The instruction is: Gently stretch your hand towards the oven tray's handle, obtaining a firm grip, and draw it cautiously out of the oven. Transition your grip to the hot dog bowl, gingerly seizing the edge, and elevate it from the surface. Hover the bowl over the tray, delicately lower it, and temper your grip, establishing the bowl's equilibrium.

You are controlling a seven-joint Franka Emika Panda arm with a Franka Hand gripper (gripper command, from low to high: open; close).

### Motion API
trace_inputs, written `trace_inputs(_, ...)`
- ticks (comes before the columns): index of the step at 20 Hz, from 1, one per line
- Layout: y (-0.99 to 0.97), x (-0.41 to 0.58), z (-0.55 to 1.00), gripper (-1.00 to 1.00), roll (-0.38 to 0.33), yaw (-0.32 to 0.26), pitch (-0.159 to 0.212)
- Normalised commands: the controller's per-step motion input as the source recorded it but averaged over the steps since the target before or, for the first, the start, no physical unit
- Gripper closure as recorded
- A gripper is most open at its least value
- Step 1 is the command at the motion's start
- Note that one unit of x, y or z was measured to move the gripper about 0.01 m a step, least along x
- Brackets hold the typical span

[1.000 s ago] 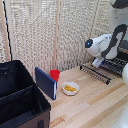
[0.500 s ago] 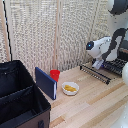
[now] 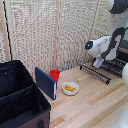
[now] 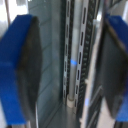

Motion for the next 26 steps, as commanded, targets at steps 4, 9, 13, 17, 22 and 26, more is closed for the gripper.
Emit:
trace_inputs(4,0.0,0.0,0.1,1.0,0.106,-0.078,0.039)
trace_inputs(9,0.33,0.027,0.05,1.0,0.09,-0.062,0.014)
trace_inputs(13,0.89,0.096,0.01,1.0,0.032,-0.052,-0.002)
trace_inputs(17,0.87,0.126,0.0,1.0,0.025,-0.08,-0.016)
trace_inputs(22,0.83,0.073,0.0,1.0,0.03,-0.074,-0.027)
trace_inputs(26,0.51,0.021,-0.01,1.0,0.018,-0.038,-0.02)
